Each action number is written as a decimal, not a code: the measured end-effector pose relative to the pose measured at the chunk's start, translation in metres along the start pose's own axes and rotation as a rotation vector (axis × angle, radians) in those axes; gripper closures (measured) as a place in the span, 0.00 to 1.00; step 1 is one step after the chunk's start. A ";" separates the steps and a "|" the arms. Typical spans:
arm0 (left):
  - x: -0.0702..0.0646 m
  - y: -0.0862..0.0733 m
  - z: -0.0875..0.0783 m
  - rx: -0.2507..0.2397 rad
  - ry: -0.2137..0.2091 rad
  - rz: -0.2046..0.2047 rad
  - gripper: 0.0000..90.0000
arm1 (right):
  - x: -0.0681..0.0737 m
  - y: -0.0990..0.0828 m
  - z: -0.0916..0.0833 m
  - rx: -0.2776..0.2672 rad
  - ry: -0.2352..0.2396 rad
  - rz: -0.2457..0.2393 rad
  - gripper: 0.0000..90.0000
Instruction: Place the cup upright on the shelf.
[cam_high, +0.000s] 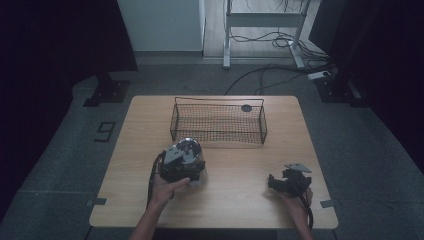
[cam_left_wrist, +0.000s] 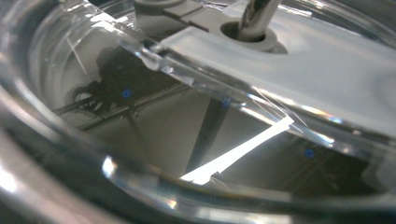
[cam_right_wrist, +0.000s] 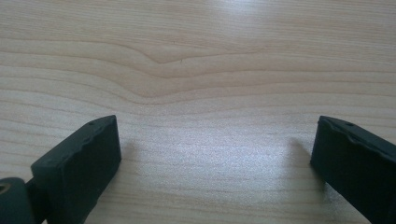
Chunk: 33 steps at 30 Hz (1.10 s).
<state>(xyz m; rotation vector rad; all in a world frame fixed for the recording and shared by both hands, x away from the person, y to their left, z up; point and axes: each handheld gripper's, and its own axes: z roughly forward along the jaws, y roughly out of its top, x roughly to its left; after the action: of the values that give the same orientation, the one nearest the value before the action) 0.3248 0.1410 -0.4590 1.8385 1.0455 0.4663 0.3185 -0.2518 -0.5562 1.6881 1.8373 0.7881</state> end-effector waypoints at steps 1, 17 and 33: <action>0.003 0.003 0.001 -0.007 0.008 0.000 0.04 | 0.000 0.000 0.000 0.000 0.000 0.000 0.01; 0.020 0.022 0.003 -0.015 0.037 -0.018 0.04 | 0.000 0.000 0.000 0.000 0.000 0.001 0.02; 0.028 0.040 0.003 -0.041 0.054 -0.001 0.04 | 0.000 0.000 0.000 0.001 0.000 0.001 0.01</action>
<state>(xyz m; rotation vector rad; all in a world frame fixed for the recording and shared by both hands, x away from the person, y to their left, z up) 0.3610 0.1542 -0.4285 1.7975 1.0657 0.5351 0.3185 -0.2518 -0.5561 1.6894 1.8374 0.7878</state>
